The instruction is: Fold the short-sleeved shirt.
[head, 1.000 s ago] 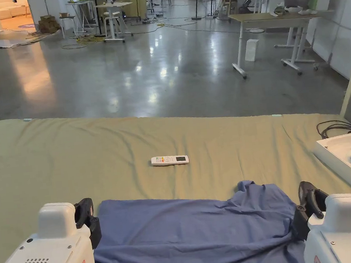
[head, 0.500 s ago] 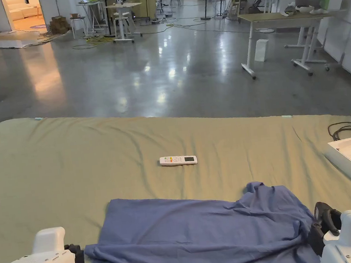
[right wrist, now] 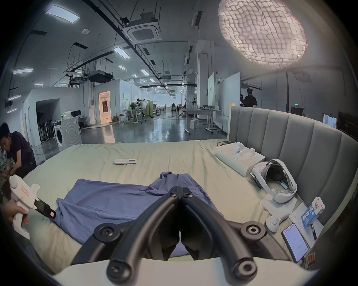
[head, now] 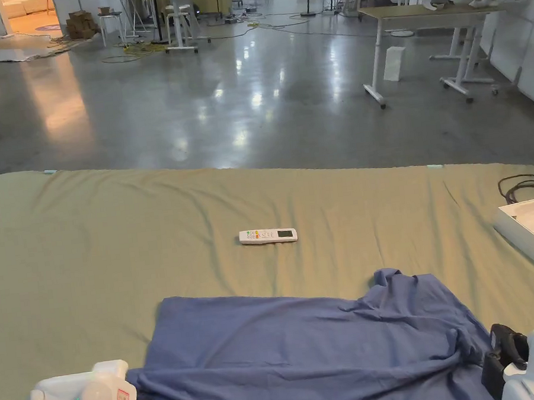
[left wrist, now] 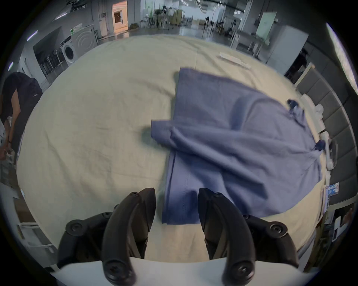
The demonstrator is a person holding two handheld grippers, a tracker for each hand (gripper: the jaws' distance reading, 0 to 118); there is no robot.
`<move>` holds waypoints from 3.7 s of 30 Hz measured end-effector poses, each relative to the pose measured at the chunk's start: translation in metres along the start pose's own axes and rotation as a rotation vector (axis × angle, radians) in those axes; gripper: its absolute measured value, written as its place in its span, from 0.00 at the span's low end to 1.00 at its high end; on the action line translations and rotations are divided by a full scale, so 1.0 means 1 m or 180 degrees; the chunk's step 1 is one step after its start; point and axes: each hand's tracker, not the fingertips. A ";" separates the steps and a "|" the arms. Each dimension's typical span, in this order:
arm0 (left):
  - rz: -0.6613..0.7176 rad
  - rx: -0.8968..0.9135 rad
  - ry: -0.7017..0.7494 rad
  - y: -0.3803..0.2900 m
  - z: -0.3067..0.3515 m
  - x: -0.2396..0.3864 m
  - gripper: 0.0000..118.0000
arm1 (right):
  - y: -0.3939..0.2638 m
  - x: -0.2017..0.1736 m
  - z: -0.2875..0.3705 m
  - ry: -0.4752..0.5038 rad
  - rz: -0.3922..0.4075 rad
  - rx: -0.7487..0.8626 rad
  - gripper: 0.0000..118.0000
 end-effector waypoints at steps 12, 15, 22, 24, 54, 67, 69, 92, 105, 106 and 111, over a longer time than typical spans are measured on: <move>-0.0199 0.0122 0.0183 -0.026 0.000 0.021 0.05 | -0.016 0.018 -0.008 -0.0044 -0.0020 -0.0236 0.00; -0.0170 0.0219 0.0097 -0.028 0.008 0.014 0.05 | -0.020 0.026 -0.012 -0.0065 0.0000 -0.0349 0.00; -0.0206 0.0531 -0.0023 -0.035 0.042 0.003 0.05 | -0.031 0.063 -0.062 -0.0079 0.0095 -0.1480 0.00; -0.0169 0.0639 -0.0123 -0.035 0.050 0.000 0.05 | -0.040 0.073 -0.085 -0.0053 0.0082 -0.1843 0.00; -0.0171 0.0915 -0.0233 -0.018 0.084 -0.003 0.04 | -0.023 0.074 -0.123 0.0136 0.0030 -0.2160 0.03; -0.0155 0.1074 -0.0296 -0.028 0.143 -0.025 0.04 | 0.035 0.075 -0.072 0.0194 0.0185 -0.1984 0.03; -0.0164 0.1021 -0.0286 -0.047 0.144 -0.031 0.04 | 0.025 0.078 -0.057 0.0185 0.0181 -0.2049 0.03; -0.0079 0.0165 -0.0171 -0.150 0.059 -0.057 0.05 | -0.129 0.073 0.008 -0.0196 0.0591 -0.2604 0.16; -0.0494 0.1946 -0.0043 -0.115 0.164 0.006 0.13 | 0.001 0.009 0.037 0.0099 0.0331 -0.0562 0.56; -0.0519 0.2123 -0.0011 -0.112 0.171 0.013 0.13 | 0.007 0.001 0.038 0.0137 0.0308 -0.0414 0.56; -0.0347 0.2787 -0.0214 -0.098 0.204 0.042 0.12 | 0.027 -0.038 0.045 0.0274 0.0221 0.0228 0.45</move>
